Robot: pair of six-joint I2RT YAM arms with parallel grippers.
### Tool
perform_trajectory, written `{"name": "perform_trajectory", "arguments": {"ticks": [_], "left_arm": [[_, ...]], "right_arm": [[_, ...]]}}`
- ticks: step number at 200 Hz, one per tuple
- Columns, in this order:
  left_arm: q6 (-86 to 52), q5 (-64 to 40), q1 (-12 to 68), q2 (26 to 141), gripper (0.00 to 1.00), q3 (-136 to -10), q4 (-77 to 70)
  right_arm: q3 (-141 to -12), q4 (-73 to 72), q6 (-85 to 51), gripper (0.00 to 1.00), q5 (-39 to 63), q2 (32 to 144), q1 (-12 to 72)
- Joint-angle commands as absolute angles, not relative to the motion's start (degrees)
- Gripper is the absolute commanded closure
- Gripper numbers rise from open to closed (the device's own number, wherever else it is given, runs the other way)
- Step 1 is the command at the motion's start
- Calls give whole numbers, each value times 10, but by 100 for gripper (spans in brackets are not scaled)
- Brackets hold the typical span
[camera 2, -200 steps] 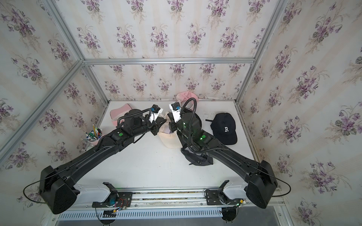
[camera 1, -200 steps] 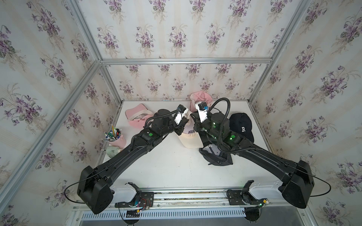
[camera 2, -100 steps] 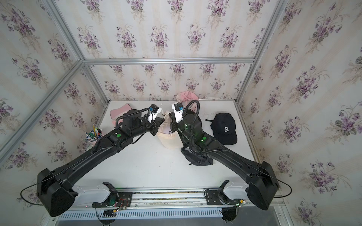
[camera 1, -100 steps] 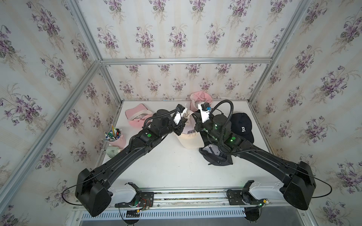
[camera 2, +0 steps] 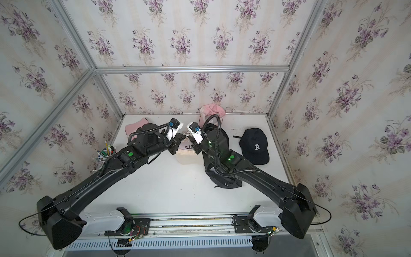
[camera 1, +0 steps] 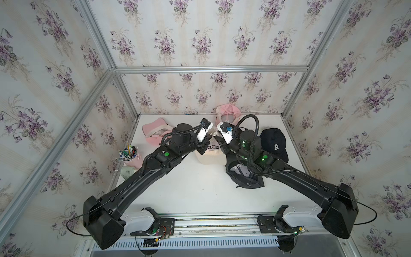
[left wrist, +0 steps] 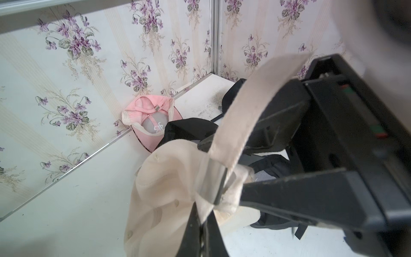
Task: Open the adjustable buckle of the baseball cap
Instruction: Pull the adjustable strap on the baseball cap.
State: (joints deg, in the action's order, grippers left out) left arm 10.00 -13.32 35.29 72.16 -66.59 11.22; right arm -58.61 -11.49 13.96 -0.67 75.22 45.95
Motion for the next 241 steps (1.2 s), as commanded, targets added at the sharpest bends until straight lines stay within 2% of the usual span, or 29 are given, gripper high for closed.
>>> {"name": "perform_trajectory", "arguments": {"ticks": [1, 19, 57, 90, 157, 241], "left_arm": [[110, -140, 354, 720, 100, -672, 102], [112, -137, 354, 723, 100, -677, 112], [113, -139, 355, 737, 100, -691, 129], [99, -141, 356, 753, 100, -703, 139], [73, -130, 362, 766, 100, -702, 142], [48, -105, 370, 756, 100, -684, 162]], "right_arm": [[-589, -122, 168, 65, 12, 757, 467], [-589, -124, 176, 70, 11, 758, 468], [-580, -146, 172, 91, 0, 755, 470], [-563, -187, 121, 100, -30, 750, 470], [-535, -267, 24, 100, -102, 739, 470], [-535, -288, -45, 100, -128, 734, 455]]}}
